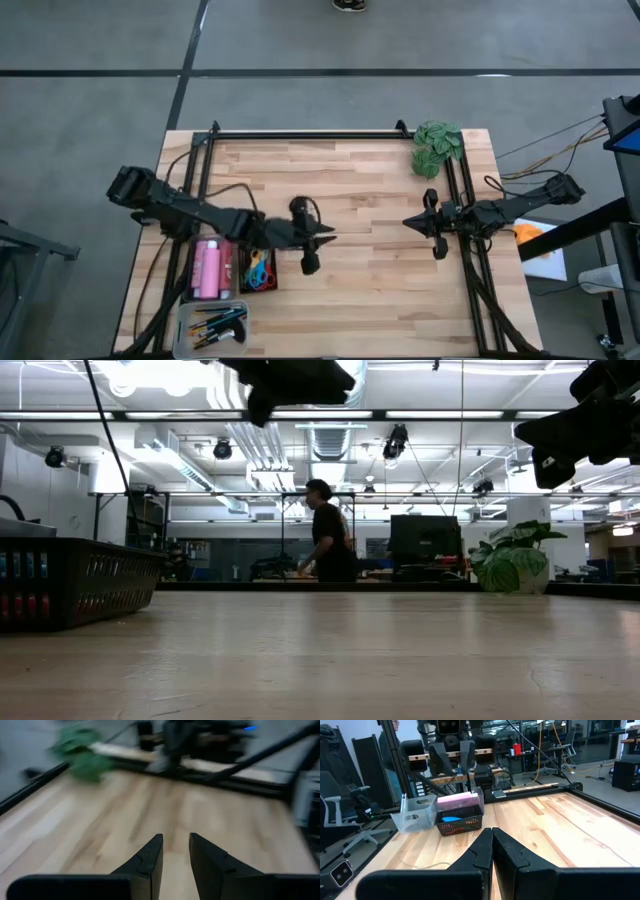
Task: Pick & Place Paint Supplies
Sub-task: Return to Home Position
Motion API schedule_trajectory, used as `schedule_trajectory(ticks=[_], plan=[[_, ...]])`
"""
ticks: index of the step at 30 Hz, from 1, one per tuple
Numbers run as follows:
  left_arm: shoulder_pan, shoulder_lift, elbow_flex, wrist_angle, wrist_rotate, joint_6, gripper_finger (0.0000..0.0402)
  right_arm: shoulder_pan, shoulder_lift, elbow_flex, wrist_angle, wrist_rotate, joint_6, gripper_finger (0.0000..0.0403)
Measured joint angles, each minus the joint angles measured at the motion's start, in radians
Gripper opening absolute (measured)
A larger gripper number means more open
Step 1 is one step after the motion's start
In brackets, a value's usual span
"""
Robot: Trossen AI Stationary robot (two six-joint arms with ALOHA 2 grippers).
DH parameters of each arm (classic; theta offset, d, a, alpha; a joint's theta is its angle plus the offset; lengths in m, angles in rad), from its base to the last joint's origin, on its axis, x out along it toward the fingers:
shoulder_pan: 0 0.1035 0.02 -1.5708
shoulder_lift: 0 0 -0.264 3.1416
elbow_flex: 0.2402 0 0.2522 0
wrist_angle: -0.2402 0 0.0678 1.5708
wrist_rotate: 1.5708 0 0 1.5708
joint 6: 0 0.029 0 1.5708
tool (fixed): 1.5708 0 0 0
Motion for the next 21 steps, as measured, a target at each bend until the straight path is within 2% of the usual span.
schedule_trajectory(ticks=[5,9,14,21], plan=[[0.114,-0.026,-0.119,0.261,0.298,0.147,0.0097,0.0,0.0,0.0,0.0,0.0,0.0,0.0009],[0.181,-0.087,-0.232,0.4,0.431,0.196,0.0087,0.0,0.0,0.0,0.0,0.0,0.0,0.0009],[0.218,-0.238,-0.384,0.405,0.445,0.202,0.0016,0.0,0.0,0.0,0.0,0.0,0.0,0.0009],[0.188,-0.527,-0.602,0.407,0.424,0.217,0.0002,0.0,0.0,0.0,0.0,0.0,0.0,0.0009]])
